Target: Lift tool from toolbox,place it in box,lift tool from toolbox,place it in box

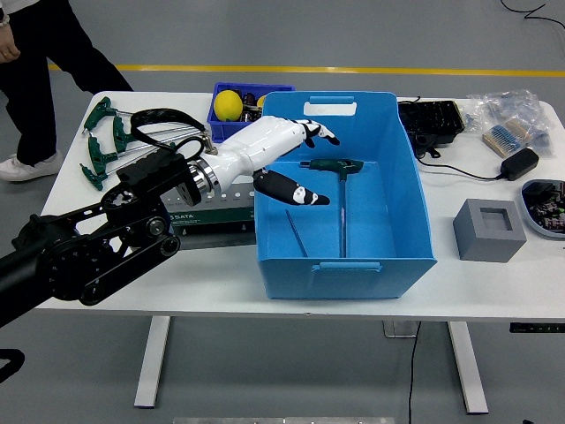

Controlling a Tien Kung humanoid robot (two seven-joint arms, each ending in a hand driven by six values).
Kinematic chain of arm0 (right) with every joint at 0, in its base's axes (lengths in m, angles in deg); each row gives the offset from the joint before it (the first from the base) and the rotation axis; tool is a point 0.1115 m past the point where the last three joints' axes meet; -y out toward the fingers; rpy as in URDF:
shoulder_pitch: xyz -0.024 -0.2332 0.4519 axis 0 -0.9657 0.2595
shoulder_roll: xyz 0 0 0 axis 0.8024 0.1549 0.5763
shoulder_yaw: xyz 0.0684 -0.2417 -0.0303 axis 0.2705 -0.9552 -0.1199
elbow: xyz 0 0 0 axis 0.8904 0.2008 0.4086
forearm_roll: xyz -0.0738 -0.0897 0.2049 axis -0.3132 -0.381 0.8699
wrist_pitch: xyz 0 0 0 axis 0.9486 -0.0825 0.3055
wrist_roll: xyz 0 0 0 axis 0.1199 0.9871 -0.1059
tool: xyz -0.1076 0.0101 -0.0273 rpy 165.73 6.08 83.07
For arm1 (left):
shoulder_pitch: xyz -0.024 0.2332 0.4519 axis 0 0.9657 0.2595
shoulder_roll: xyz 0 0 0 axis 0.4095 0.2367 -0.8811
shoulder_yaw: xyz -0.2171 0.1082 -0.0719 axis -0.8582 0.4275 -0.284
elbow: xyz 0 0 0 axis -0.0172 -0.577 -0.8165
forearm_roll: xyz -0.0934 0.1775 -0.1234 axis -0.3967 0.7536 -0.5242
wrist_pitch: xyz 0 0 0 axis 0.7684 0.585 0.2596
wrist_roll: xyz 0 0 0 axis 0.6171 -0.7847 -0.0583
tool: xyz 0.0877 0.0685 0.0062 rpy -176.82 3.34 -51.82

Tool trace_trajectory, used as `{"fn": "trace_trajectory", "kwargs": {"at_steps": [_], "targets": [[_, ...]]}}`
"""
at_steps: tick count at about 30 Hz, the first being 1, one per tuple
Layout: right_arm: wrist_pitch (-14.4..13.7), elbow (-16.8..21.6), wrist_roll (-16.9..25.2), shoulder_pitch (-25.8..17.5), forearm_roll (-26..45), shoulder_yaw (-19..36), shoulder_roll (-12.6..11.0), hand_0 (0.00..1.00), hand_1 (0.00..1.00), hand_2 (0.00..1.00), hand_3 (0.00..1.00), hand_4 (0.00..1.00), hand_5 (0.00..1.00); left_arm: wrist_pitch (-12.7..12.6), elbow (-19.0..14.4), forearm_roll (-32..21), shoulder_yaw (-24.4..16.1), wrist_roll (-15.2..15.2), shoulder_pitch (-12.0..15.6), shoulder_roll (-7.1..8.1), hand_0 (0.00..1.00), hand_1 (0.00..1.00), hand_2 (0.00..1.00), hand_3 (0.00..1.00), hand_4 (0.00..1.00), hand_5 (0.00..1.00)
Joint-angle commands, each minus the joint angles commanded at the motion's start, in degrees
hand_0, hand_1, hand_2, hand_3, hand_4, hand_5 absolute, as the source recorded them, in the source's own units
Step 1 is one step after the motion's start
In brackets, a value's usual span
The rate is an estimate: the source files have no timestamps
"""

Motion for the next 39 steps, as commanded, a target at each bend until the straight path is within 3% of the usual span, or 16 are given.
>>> {"fn": "trace_trajectory", "kwargs": {"at_steps": [4,5,10,11,16,17,23,24,30,33,39], "targets": [[0.0,0.0,0.1,0.0,0.2,-0.1,0.0,0.702,0.695,0.738,0.603,0.832,0.724,-3.5,0.0,-5.6,-8.5,-0.5,4.2,-0.47,0.594,0.688,0.856,0.812,0.953,0.532],[0.0,0.0,0.1,0.0,0.1,0.0,0.0,0.704,0.695,0.738,0.603,0.832,0.724,-3.9,0.4,-7.0,-10.5,-0.7,5.3,-0.67,0.6,0.683,0.813,0.777,0.949,0.525],[0.0,0.0,0.1,0.0,0.0,0.0,0.0,0.704,0.695,0.738,0.603,0.832,0.724,-2.2,2.4,-16.7,-19.1,-0.6,10.1,-1.2,0.6,0.683,0.813,0.777,0.949,0.525],[0.0,0.0,0.1,0.0,0.0,0.0,0.0,0.703,0.696,0.738,0.604,0.832,0.724,-1.8,2.6,-19.3,-20.3,-0.5,11.1,-1.34,0.647,0.705,0.811,0.767,0.926,0.604],[0.0,0.0,0.2,0.0,0.1,-0.1,0.0,0.703,0.696,0.738,0.604,0.832,0.724,-0.5,3.1,-31.3,-25.2,0.3,15.6,-2.51,0.647,0.705,0.811,0.767,0.926,0.604],[0.0,0.0,0.2,0.0,0.2,-0.1,0.0,0.702,0.695,0.738,0.603,0.832,0.724,-0.3,3.2,-33.5,-26.0,0.2,16.3,-2.79,0.681,0.732,0.811,0.762,0.909,0.755],[-0.1,0.0,0.4,0.2,0.5,-0.3,0.1,0.702,0.695,0.738,0.603,0.832,0.724,1.4,2.6,-47.7,-30.2,-0.7,20.5,-4.4,0.681,0.732,0.811,0.762,0.909,0.755],[-0.1,0.0,0.4,0.2,0.6,-0.4,0.0,0.702,0.695,0.738,0.604,0.832,0.724,1.2,2.1,-50.3,-31.0,-1.3,21.2,-4.75,0.694,0.735,0.809,0.757,0.916,0.795],[-0.1,0.0,0.6,0.1,0.9,-0.4,0.2,0.697,0.695,0.737,0.603,0.832,0.724,1.5,-1.7,-64.3,-35.9,-2.9,25.3,-6.74,0.697,0.731,0.808,0.756,0.917,0.795],[-0.2,0.0,0.5,0.0,0.4,-0.2,0.2,0.697,0.695,0.737,0.603,0.832,0.724,2.5,-3.0,-63.4,-37.6,-2.1,27.0,-7.43,0.697,0.731,0.808,0.756,0.917,0.795],[-0.2,0.1,0.4,-0.1,-0.3,0.1,0.3,0.698,0.694,0.737,0.6,0.832,0.724,4.4,-4.6,-56.4,-40.5,-0.2,29.9,-8.43,0.704,0.724,0.805,0.754,0.921,0.802]]}}
